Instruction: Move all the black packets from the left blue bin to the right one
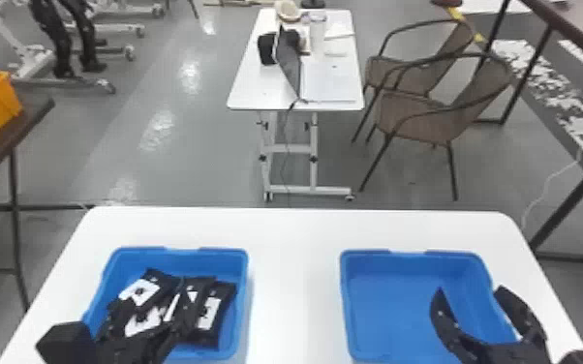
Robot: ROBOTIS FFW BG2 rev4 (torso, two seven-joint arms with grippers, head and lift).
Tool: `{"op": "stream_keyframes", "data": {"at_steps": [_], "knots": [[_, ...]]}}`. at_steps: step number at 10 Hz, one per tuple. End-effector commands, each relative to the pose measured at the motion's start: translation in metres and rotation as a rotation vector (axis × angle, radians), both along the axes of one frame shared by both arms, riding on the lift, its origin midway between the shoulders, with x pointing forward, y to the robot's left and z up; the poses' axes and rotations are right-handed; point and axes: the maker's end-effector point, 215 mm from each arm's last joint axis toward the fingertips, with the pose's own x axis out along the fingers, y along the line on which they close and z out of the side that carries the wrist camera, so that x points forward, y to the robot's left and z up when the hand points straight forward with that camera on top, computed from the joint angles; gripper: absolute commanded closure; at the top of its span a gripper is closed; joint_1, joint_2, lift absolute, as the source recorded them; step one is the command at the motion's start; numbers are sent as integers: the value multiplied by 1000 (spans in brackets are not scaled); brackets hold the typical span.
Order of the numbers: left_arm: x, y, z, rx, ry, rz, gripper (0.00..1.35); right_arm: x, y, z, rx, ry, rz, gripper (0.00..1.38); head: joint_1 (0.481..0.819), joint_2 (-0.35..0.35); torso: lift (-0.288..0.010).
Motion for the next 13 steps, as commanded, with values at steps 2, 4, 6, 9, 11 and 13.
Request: {"op": "stream_keyframes", "data": {"at_steps": [2,4,6,9,11,13], "knots": [[13,6,-27,-25,95,-12,147,2,1,0,6,-1,-1,96,695,43,0],[30,12,-45,-40,152,-19,150,3,3,-1,13,0,3,96,695,51,0],[37,14,-72,-73,241,-34,150,3,4,-2,19,1,5,96,695,61,0],[53,1,-101,-106,328,-135,150,5,5,-3,26,-1,10,96,695,45,0],[61,1,-104,-100,343,-150,150,6,7,-3,28,-1,16,98,695,43,0],[58,-3,-118,-125,379,-148,153,5,6,-5,34,3,13,98,695,46,0]]}}
